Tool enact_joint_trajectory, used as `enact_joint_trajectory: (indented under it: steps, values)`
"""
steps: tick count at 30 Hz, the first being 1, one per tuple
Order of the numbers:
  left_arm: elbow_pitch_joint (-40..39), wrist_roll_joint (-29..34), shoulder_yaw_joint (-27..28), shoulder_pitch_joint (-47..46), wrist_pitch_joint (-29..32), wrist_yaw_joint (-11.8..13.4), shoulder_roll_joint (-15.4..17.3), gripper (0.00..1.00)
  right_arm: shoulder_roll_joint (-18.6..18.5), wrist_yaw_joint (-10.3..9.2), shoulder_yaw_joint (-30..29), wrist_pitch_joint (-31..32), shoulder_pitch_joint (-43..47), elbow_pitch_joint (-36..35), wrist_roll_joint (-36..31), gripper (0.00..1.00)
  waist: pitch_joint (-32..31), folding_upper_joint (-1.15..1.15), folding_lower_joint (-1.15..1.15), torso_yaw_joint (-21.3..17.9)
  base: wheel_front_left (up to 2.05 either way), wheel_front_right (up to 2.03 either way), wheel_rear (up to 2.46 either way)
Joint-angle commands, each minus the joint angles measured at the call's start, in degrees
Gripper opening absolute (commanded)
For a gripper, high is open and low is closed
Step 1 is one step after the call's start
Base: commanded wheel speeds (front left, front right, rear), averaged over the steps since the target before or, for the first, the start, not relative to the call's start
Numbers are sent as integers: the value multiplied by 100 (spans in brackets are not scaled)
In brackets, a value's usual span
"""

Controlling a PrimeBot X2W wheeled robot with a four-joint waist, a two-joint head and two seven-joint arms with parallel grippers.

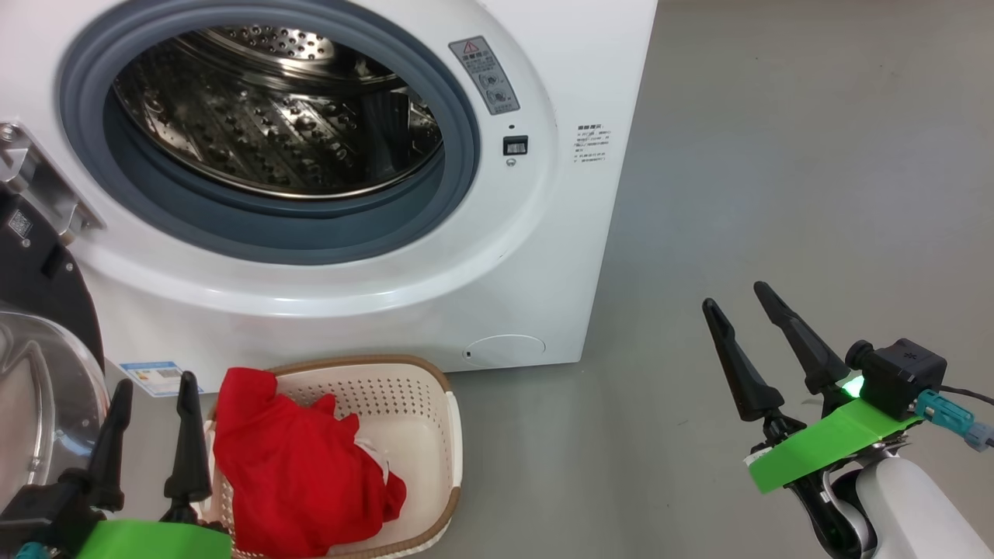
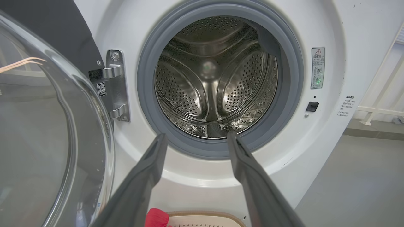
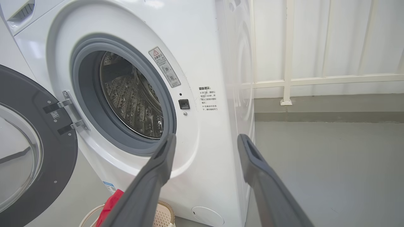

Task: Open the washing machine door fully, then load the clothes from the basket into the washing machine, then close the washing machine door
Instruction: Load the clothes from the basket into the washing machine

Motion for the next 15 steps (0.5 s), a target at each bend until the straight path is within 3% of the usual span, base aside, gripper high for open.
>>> enact_joint_trajectory:
  steps: [1, 15]
  values:
    - [-97, 77, 205, -213, -70, -24, 94, 100, -17, 9, 84, -68, 21, -143, 13, 100, 2, 0, 0, 3, 0, 0, 0]
    - [-76, 85, 211, -229, -70, -40, 84, 100, -14, 9, 79, -68, 8, -148, 5, 100, 21, 0, 0, 16, 0, 0, 0]
